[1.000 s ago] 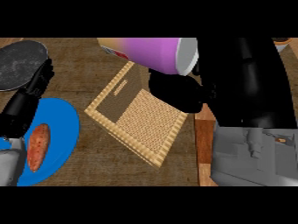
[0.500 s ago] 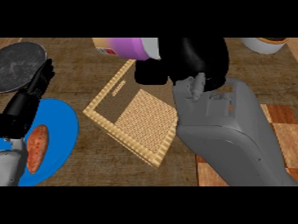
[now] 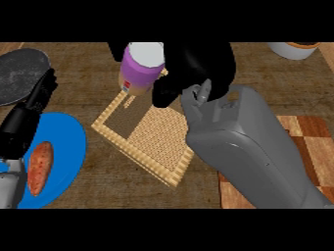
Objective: Pick the can from the cutting board and place it in the basket
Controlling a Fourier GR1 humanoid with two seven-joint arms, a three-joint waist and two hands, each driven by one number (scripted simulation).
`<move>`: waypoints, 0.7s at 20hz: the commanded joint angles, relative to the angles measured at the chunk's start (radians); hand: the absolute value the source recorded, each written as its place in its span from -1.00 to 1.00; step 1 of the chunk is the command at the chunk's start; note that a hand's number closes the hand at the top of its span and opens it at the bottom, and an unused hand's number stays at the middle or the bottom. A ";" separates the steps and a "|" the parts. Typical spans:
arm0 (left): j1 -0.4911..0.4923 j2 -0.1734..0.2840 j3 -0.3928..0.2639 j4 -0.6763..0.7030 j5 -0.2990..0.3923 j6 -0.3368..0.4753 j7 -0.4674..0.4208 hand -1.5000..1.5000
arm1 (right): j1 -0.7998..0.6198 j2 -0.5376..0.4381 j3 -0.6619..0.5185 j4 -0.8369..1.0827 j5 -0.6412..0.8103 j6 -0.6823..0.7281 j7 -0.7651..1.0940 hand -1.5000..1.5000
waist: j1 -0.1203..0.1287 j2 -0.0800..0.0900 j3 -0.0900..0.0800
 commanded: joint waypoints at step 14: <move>0.003 -0.009 0.014 -0.006 -0.004 0.009 0.003 0.00 | 0.006 0.016 -0.164 -0.125 0.075 -0.367 0.128 -1.00 | -0.014 0.001 0.002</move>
